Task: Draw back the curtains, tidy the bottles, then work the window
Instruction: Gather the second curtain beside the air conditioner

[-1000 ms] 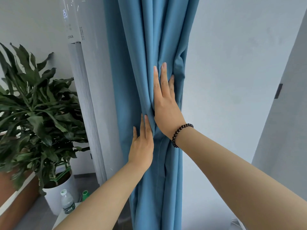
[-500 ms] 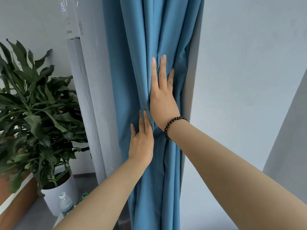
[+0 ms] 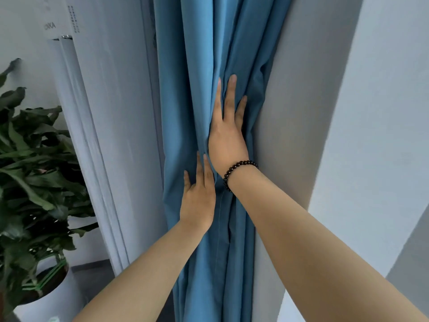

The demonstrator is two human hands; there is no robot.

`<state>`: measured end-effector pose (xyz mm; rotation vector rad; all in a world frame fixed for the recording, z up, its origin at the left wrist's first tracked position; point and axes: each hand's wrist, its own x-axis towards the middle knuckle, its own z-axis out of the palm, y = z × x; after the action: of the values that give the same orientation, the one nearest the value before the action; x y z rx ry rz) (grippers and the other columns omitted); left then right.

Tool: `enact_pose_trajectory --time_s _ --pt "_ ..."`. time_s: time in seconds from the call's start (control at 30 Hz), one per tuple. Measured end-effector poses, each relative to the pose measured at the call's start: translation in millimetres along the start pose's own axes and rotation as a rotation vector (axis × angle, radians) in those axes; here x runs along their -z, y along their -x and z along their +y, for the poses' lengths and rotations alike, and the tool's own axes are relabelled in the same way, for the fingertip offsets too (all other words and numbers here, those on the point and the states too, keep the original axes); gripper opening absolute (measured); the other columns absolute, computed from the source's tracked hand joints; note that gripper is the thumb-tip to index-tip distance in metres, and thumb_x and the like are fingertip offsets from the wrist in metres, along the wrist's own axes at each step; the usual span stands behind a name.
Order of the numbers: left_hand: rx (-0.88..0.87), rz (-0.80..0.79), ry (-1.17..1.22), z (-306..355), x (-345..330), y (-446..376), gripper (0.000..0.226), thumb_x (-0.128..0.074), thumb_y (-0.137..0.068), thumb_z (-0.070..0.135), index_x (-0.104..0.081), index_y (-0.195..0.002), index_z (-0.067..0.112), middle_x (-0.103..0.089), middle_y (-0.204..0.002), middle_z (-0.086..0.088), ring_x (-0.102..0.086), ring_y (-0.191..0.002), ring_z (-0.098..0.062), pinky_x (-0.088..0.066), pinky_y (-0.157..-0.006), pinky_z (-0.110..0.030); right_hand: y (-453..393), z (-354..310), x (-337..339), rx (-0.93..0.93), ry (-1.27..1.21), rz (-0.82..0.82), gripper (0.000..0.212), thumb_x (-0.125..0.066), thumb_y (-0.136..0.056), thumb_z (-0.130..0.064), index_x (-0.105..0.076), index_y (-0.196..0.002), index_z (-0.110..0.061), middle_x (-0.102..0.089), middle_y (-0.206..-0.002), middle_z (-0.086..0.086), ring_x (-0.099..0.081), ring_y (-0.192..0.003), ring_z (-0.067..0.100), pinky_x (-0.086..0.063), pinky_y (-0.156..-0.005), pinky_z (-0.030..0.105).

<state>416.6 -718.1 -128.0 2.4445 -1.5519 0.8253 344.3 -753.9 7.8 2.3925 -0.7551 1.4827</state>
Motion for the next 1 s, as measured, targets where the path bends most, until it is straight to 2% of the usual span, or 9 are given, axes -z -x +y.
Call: enact_pose_trajectory --time_s 0.07,0.17,0.27,0.33,0.5,0.6,0.7,0.83,1.0 --pt "-0.018 0.075 0.005 -7.2 -9.8 -18.5 0.094 -0.063 -0.086 0.009 0.001 -0.154 -0.003 0.013 -0.160 -0.026 -0.047 -0.133 -0.026 -0.007 -0.120 -0.053 -10.6 0.2 -14.8 -0.052 0.081 -0.014 0.080 -0.031 -0.082 0.016 0.006 -0.150 -0.005 0.014 -0.157 0.020 0.006 -0.143 0.044 0.012 -0.111 0.042" --pt "-0.058 0.196 0.097 -18.6 -21.6 -38.9 0.098 -0.068 -0.083 0.007 0.000 -0.153 -0.005 0.007 -0.160 -0.030 -0.049 -0.129 -0.030 -0.016 -0.119 -0.053 -25.9 -5.0 -23.9 -0.172 -0.132 -0.063 0.099 -0.032 -0.076 0.028 0.016 -0.149 -0.019 0.026 -0.156 0.005 0.013 -0.144 0.039 -0.015 -0.105 0.020" --pt "-0.108 0.514 0.196 -36.8 -44.6 -46.6 0.113 -0.086 -0.067 0.008 -0.010 -0.150 -0.007 -0.006 -0.155 -0.035 -0.030 -0.133 -0.041 -0.026 -0.115 -0.054 -34.7 2.1 -46.9 -0.174 -0.128 -0.037 0.108 -0.030 -0.070 0.033 0.018 -0.148 -0.024 0.026 -0.156 0.001 0.012 -0.144 0.038 -0.034 -0.098 0.018" --pt "-0.085 0.627 0.230 -50.3 -56.7 -51.3 0.118 -0.087 -0.070 0.026 -0.007 -0.151 -0.001 -0.001 -0.156 -0.029 -0.014 -0.141 -0.041 -0.014 -0.118 -0.056 -38.3 5.5 -64.0 -0.183 -0.127 -0.030 0.109 -0.029 -0.068 0.034 0.018 -0.148 -0.023 0.025 -0.156 0.002 0.010 -0.144 0.039 -0.037 -0.094 0.018" --pt "0.015 0.534 0.215 -73.3 -74.1 -68.6 0.139 -0.077 -0.065 0.064 0.018 -0.154 0.014 0.029 -0.157 -0.022 -0.006 -0.144 -0.045 -0.009 -0.110 -0.071 -46.0 9.6 -100.8 -0.207 -0.102 -0.079 0.107 -0.029 -0.070 0.032 0.019 -0.148 -0.024 0.027 -0.155 0.001 0.011 -0.144 0.038 -0.038 -0.095 0.019" --pt "-0.036 0.543 0.312 -85.2 -91.3 -84.2 0.140 -0.079 -0.065 0.062 0.020 -0.154 0.018 0.031 -0.156 -0.018 -0.001 -0.144 -0.050 -0.016 -0.104 -0.078 -56.5 10.7 -120.3 -0.210 -0.086 -0.059 0.107 -0.027 -0.069 0.032 0.019 -0.148 -0.023 0.026 -0.156 0.002 0.009 -0.144 0.039 -0.038 -0.100 0.022" --pt "-0.090 0.532 0.446 -88.6 -96.7 -94.5 0.136 -0.079 -0.069 0.061 0.021 -0.153 0.021 0.031 -0.157 -0.017 -0.004 -0.143 -0.056 -0.025 -0.100 -0.080 -67.8 14.1 -131.3 -0.205 -0.064 -0.047 0.105 -0.026 -0.070 0.032 0.019 -0.147 -0.023 0.025 -0.157 0.002 0.009 -0.144 0.039 -0.034 -0.087 0.014" --pt "-0.132 0.523 0.519 -94.9 -95.2 -115.0 0.132 -0.079 -0.072 0.056 0.021 -0.153 0.027 0.012 -0.158 -0.021 -0.006 -0.144 -0.056 -0.032 -0.098 -0.077 -82.0 19.8 -143.7 -0.219 -0.032 -0.046 0.099 -0.030 -0.079 0.029 0.017 -0.148 -0.022 0.023 -0.157 0.002 0.009 -0.144 0.037 -0.025 -0.089 0.011" --pt "-0.171 0.474 0.478 -101.6 -98.4 -143.2 0.123 -0.086 -0.069 0.046 0.004 -0.152 0.031 0.003 -0.158 -0.023 -0.007 -0.144 -0.055 -0.040 -0.092 -0.076 -98.7 26.9 -166.2 -0.226 0.050 -0.065 0.089 -0.032 -0.088 0.021 0.017 -0.149 -0.020 0.023 -0.157 0.005 0.008 -0.144 0.038 -0.016 -0.092 0.012"
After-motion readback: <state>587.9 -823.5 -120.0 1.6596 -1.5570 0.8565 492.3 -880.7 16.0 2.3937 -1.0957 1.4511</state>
